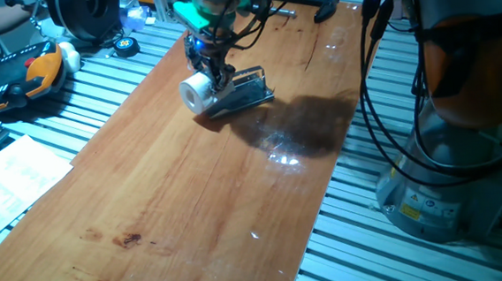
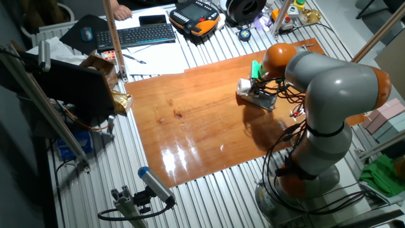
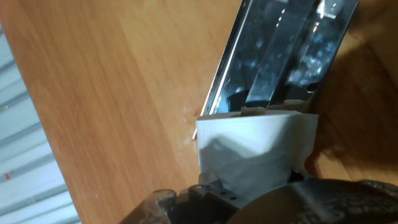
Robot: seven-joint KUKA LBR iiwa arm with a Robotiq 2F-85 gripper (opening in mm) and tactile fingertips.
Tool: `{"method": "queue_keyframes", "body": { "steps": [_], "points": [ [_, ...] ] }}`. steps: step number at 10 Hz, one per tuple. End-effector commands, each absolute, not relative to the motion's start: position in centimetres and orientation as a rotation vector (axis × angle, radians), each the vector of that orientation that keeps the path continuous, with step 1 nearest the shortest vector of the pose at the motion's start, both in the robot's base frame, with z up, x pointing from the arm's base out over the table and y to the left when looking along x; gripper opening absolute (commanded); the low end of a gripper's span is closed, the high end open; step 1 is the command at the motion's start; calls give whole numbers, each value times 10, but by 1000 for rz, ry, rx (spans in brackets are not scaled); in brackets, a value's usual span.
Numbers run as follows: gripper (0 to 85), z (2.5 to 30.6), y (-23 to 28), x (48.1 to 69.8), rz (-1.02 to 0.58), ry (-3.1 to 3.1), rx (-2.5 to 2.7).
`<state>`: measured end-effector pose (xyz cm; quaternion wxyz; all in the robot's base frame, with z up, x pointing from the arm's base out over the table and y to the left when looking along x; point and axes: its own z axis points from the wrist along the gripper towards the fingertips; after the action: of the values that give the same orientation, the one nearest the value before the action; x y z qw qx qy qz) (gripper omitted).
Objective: Put the toilet paper on its holder
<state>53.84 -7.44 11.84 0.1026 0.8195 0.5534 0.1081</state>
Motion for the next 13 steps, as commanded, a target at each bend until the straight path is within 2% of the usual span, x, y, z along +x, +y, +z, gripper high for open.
{"method": "queue_keyframes", "body": {
  "steps": [1,6,13],
  "points": [
    [553,119,-76,537,314,1613,2420],
    [537,115,-83,528,261,1512,2431],
    [490,118,-80,534,156,1444,2478]
  ]
}}
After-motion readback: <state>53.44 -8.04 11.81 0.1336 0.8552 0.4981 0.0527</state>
